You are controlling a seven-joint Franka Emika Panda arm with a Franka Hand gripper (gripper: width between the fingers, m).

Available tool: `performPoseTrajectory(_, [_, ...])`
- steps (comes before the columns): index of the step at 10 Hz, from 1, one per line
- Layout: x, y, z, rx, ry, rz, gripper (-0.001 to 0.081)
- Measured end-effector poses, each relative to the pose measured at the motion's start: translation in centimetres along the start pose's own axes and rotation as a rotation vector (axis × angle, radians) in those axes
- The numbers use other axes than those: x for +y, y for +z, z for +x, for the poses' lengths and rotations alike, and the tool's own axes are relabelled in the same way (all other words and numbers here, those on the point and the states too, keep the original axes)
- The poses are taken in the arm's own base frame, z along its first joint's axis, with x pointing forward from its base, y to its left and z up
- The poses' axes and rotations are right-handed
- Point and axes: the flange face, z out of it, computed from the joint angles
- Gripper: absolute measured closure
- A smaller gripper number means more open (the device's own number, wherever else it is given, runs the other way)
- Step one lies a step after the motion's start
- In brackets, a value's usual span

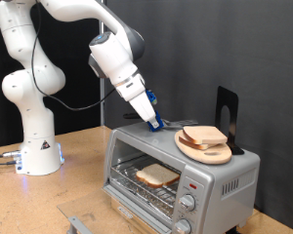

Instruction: Make a piece of toast with the oven

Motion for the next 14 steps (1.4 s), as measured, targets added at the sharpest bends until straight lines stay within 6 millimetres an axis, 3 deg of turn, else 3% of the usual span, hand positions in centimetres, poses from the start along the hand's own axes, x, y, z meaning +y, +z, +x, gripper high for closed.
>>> performPoseTrajectory(9, [1.5,0.5,-0.1,0.069,-0.122,-0.062,0.0006])
performPoseTrajectory(14, [1.0,-1.2,1.0,0.112,-0.109,-0.018,0.0006])
